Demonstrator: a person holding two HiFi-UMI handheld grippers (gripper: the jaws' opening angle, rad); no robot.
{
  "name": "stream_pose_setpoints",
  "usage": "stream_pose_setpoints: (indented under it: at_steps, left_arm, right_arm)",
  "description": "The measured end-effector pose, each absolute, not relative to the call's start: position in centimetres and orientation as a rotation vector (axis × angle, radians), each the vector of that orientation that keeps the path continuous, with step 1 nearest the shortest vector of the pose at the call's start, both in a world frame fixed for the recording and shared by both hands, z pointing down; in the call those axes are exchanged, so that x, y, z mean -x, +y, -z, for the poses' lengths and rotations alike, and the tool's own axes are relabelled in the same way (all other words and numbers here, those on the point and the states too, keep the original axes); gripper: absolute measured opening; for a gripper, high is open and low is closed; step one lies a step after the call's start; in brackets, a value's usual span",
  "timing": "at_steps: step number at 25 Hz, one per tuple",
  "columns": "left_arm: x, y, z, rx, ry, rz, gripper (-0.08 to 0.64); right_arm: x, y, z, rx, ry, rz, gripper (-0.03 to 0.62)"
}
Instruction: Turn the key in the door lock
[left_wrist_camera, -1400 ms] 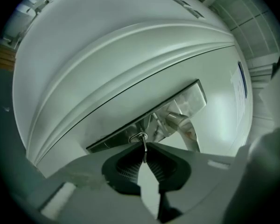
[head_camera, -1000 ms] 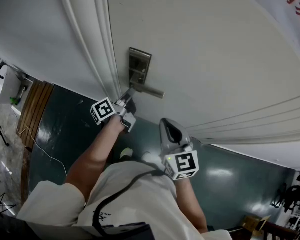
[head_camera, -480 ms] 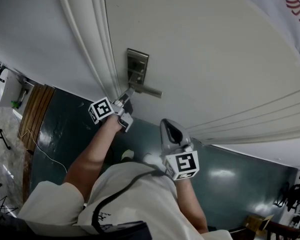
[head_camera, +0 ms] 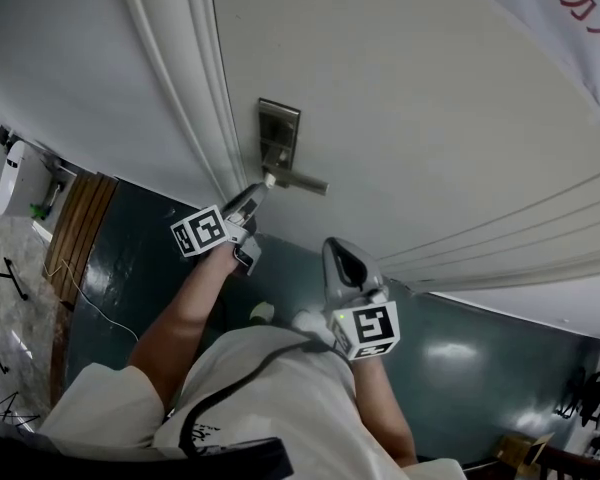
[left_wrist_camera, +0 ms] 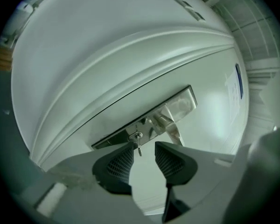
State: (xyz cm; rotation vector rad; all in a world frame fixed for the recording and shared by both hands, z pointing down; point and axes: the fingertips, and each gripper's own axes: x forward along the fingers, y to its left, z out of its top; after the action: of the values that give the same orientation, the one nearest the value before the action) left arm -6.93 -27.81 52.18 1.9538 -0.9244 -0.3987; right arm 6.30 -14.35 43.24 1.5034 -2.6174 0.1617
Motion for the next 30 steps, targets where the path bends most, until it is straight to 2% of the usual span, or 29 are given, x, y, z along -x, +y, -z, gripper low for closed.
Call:
stream_pose_setpoints:
  at_steps: [3, 5, 7, 11, 20, 30]
  left_arm:
    - [6.8, -26.7, -51.1, -2.098, -1.008, 0.25, 0.135]
    - [6.3, -25.8, -49.5, -2.211, -1.053, 0.17, 0.086]
    - [5.6, -24.9, -47.5, -2.319, -1.067, 0.124, 0.043]
    - [3.4, -22.8, -43.6, -2.483, -1.038, 0.093, 0.008]
    - [-1.1, -17.5, -38.0, -2.779, -0.952, 0.048, 0.003]
    - [-2.7, -16.3, -36.3, -2.839, -0.915, 0.077, 0.003]
  right_arm:
    - [-6.6, -14.2, -43.0, -1.531, -2.609, -0.172, 0.008]
    - [-6.8, -14.1, -42.8, -1.543, -2.609, -0.173, 0.008]
    - [-6.9, -13.9, -42.5, -1.546, -2.62, -0.165, 0.009]
    - [-7.4, -13.7, -41.6, -1.573, -2.626, -0.144, 0.008]
    - [-9.3, -12.9, -40.3, -1.652, -2.594, -0.135, 0.008]
    - [-9.9, -12.9, -38.9, -1.689, -2.606, -0.118, 0.008]
